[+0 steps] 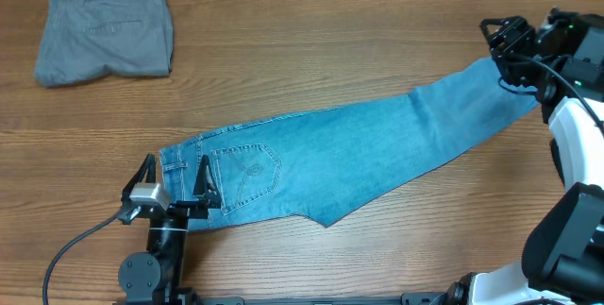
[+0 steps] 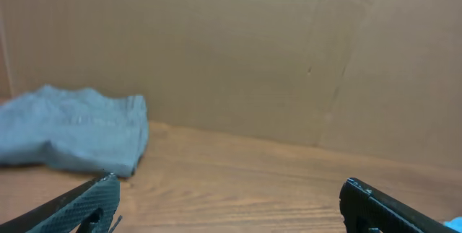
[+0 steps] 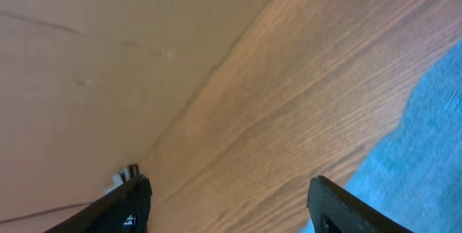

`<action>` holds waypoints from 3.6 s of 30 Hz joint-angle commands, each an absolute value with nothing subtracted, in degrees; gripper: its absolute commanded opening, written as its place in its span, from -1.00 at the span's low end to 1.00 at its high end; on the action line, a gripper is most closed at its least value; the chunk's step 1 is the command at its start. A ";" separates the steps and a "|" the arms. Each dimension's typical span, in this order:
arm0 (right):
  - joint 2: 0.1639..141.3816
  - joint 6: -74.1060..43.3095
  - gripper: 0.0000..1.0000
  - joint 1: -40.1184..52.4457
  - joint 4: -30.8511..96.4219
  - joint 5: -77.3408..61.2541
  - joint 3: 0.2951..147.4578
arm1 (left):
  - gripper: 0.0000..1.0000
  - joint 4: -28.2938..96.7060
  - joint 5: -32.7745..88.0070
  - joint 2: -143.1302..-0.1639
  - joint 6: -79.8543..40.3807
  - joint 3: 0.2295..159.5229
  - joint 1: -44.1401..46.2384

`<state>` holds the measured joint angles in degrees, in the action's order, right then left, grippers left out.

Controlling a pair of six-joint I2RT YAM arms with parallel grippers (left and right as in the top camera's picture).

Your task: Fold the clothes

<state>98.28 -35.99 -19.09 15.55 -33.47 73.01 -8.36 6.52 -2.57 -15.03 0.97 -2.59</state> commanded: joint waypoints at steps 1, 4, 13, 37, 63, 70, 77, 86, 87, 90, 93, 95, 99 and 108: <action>98.48 -33.98 0.47 -17.61 17.87 -30.20 74.83 | 1.00 -5.80 2.50 -8.51 -19.18 7.29 -2.24; 98.48 -33.95 0.47 -16.62 22.98 -27.49 76.01 | 1.00 3.64 -3.36 -16.99 -22.33 15.53 -2.24; 98.48 -33.56 0.48 -15.64 31.62 -22.52 78.08 | 1.00 25.74 -7.66 -58.08 -19.86 46.13 -2.33; 98.48 -32.51 0.48 -15.38 37.89 -20.51 78.08 | 0.88 44.23 16.32 -103.39 -18.68 65.08 -17.19; 98.80 -28.67 0.55 -15.38 35.86 -12.58 78.06 | -0.92 20.88 18.44 -108.64 -25.34 74.46 -23.86; 101.95 -26.00 0.55 -15.51 39.75 -6.02 78.04 | -0.92 27.33 17.87 -108.64 -22.90 80.07 -27.70; 107.31 -24.99 0.82 -18.52 36.84 -3.84 78.04 | -0.69 28.99 17.82 -108.64 -22.26 80.66 -27.73; 112.79 -21.37 0.78 -26.89 29.45 -18.31 78.04 | 0.44 30.15 19.86 -108.64 -22.28 80.66 -27.68; 113.45 -20.45 0.78 -27.09 29.61 -18.94 78.02 | 0.47 30.28 20.34 -108.64 -22.28 80.66 -27.68; 114.91 -15.51 0.75 -27.07 29.82 -22.74 78.04 | 0.52 32.21 21.08 -108.64 -22.26 80.66 -27.59; 114.93 -14.72 0.73 -26.98 29.34 -21.65 78.04 | 0.48 34.35 21.04 -108.64 -21.65 80.66 -27.22; 115.15 -14.72 0.73 -27.11 28.38 -18.33 78.02 | 0.48 36.25 21.04 -108.64 -21.10 80.66 -26.76; 116.66 -13.61 0.73 -27.31 26.55 -17.21 78.02 | 0.57 37.58 21.02 -108.64 -20.21 80.66 -26.48; 120.90 -13.39 0.65 -27.11 26.61 -20.62 78.02 | 0.56 37.54 22.55 -108.64 -19.68 80.79 -26.44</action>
<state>118.74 -14.04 -27.14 26.37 -19.35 77.80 37.32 20.51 -108.14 -20.91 79.29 -26.70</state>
